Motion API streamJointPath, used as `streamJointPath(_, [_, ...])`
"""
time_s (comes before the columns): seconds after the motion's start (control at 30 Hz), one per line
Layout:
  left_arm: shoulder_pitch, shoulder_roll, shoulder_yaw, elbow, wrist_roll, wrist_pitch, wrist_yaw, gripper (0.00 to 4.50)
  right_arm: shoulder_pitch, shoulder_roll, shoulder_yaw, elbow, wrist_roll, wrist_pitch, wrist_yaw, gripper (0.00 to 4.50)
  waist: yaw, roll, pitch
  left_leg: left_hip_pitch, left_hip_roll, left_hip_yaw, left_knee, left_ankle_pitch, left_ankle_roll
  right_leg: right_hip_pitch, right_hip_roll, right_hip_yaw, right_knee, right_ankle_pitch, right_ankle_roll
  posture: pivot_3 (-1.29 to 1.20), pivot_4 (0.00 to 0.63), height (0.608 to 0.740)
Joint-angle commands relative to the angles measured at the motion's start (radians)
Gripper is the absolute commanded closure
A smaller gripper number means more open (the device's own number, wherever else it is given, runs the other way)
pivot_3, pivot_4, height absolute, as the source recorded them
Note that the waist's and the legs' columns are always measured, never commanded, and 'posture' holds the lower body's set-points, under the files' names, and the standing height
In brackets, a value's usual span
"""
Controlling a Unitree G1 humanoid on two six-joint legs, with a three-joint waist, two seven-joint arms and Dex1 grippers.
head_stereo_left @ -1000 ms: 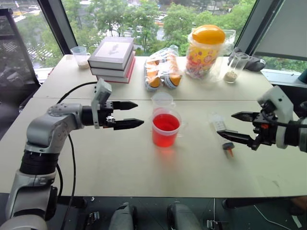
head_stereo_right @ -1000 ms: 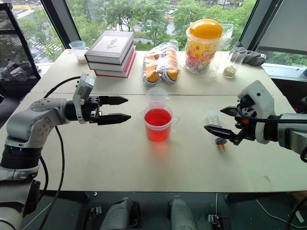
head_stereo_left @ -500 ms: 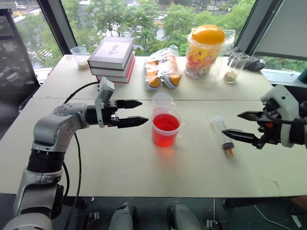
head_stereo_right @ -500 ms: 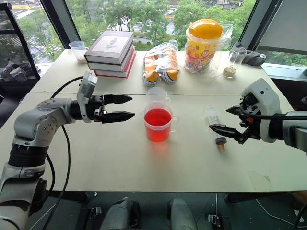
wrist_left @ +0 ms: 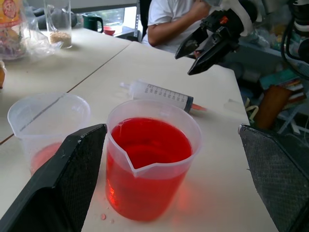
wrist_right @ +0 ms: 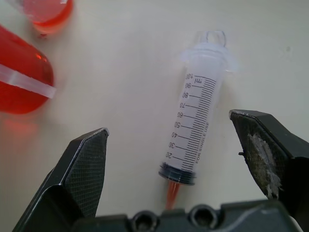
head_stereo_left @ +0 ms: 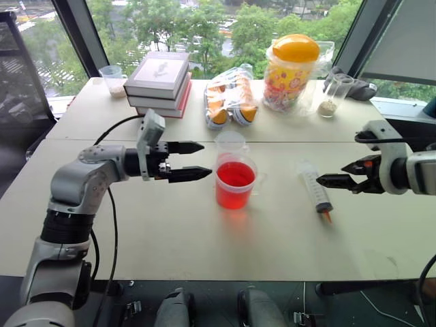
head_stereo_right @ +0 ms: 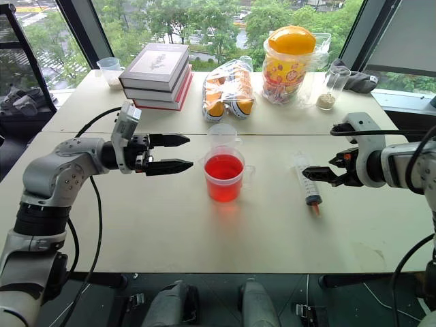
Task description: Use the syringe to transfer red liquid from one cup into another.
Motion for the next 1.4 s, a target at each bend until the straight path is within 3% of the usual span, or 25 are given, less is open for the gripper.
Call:
streamJointPath(0.03, [-0.008,0.009,0.010,-0.034,-0.009,-0.004,-0.001,0.00,-0.094,0.016,0.100,0.136,-0.060,-0.019,0.027,0.10,-0.001,0.000,0.000,0.000,0.000,0.001,0.000,0.000,0.000,0.000,0.000,0.000,0.000,0.000,0.000,0.00,0.150,0.740])
streamJointPath(0.27, [0.005,0.012,0.020,-0.060,-0.017,0.008,0.018,0.00,-0.276,0.113,0.316,0.435,-0.186,-0.080,0.105,0.10,-0.002,0.000,0.000,0.000,0.000,0.002,0.000,0.000,0.000,-0.001,0.000,0.000,0.000,0.000,0.000,0.00,0.150,0.740])
streamJointPath(0.5, [0.044,0.027,0.043,-0.121,-0.034,0.033,0.054,0.00,-0.364,0.209,0.447,0.653,-0.317,-0.158,0.157,0.10,-0.001,0.000,0.000,-0.002,0.000,0.002,0.000,0.000,0.001,-0.001,0.000,0.000,0.000,0.000,0.001,0.00,0.150,0.740])
streamJointPath(0.8, [0.076,-0.013,0.037,-0.129,-0.028,-0.002,0.108,0.00,-0.402,0.287,0.553,0.757,-0.448,-0.235,0.232,0.10,-0.003,0.000,0.000,-0.002,0.000,0.002,0.001,0.000,0.001,-0.001,0.001,-0.001,0.000,0.001,0.001,0.00,0.150,0.740])
streamJointPath(0.93, [0.063,-0.018,0.033,-0.113,-0.022,-0.017,0.101,0.00,-0.405,0.312,0.569,0.795,-0.498,-0.267,0.255,1.27,-0.005,0.000,0.000,-0.001,0.000,0.002,0.001,0.000,0.001,0.000,0.001,-0.001,0.000,0.001,0.001,0.00,0.150,0.740])
streamJointPath(1.0, [0.051,-0.017,0.029,-0.085,-0.010,-0.035,0.091,0.00,-0.406,0.320,0.572,0.809,-0.521,-0.280,0.268,2.39,-0.005,0.000,0.000,-0.001,0.000,0.002,0.001,0.000,0.001,0.000,0.001,-0.001,0.001,0.001,0.001,0.00,0.150,0.740])
streamJointPath(1.07, [0.038,-0.019,0.023,-0.066,-0.002,-0.048,0.086,0.00,-0.408,0.322,0.557,0.815,-0.535,-0.277,0.274,3.07,-0.006,0.000,0.000,-0.001,0.000,0.002,0.001,0.000,0.001,0.000,0.001,-0.001,0.001,0.001,0.001,0.00,0.150,0.740])
streamJointPath(1.2, [0.017,-0.018,0.013,-0.043,0.008,-0.062,0.066,0.00,-0.414,0.313,0.485,0.795,-0.546,-0.254,0.255,3.10,-0.006,0.000,0.000,0.000,0.000,0.002,0.001,0.000,0.001,0.000,0.001,0.000,0.001,0.001,0.001,0.00,0.150,0.740])
streamJointPath(1.4, [-0.042,-0.010,0.003,0.021,0.029,-0.078,0.023,0.00,-0.351,0.338,0.030,0.389,-0.424,-0.307,0.120,3.10,-0.001,0.001,0.001,-0.002,0.000,0.002,-0.001,0.000,0.000,-0.003,0.001,-0.001,0.002,0.002,0.004,0.00,0.150,0.740])
